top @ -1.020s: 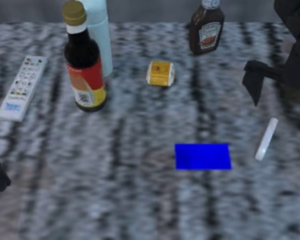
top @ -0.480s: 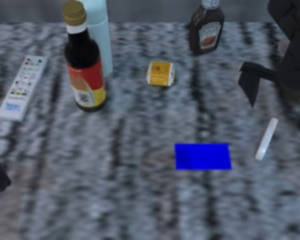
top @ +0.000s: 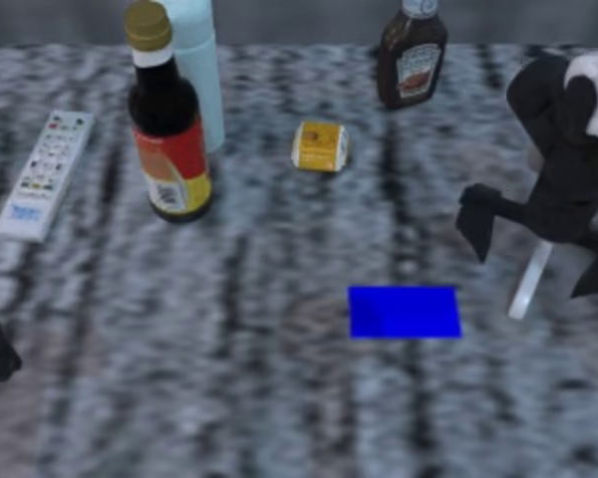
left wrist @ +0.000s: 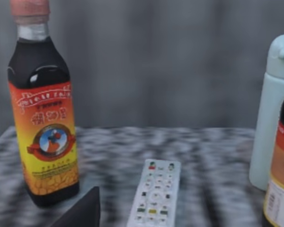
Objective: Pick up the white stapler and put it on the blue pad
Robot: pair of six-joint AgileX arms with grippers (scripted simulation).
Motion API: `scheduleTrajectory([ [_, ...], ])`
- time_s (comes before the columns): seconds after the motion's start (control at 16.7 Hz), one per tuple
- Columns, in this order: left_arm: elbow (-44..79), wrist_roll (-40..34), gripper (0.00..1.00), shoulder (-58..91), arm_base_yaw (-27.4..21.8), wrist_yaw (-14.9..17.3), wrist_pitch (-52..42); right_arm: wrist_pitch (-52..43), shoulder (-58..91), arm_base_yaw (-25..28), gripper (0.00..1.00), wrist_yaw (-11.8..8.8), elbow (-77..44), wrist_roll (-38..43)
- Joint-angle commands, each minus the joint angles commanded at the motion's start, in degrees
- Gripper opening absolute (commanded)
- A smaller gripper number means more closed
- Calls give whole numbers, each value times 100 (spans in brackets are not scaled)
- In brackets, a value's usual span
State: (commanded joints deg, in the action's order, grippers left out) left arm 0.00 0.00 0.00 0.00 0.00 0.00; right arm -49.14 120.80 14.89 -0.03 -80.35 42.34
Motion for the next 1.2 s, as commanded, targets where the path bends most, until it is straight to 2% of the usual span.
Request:
scheduleTrajectory([
  [0.3, 0, 0, 100, 0, 0, 0, 0, 150, 64, 4, 100, 1, 113, 6],
  [1.08, 0, 0, 100, 0, 0, 0, 0, 150, 64, 4, 2, 1, 113, 6],
  [1.2, 0, 0, 100, 0, 0, 0, 0, 150, 64, 4, 0, 1, 113, 6],
])
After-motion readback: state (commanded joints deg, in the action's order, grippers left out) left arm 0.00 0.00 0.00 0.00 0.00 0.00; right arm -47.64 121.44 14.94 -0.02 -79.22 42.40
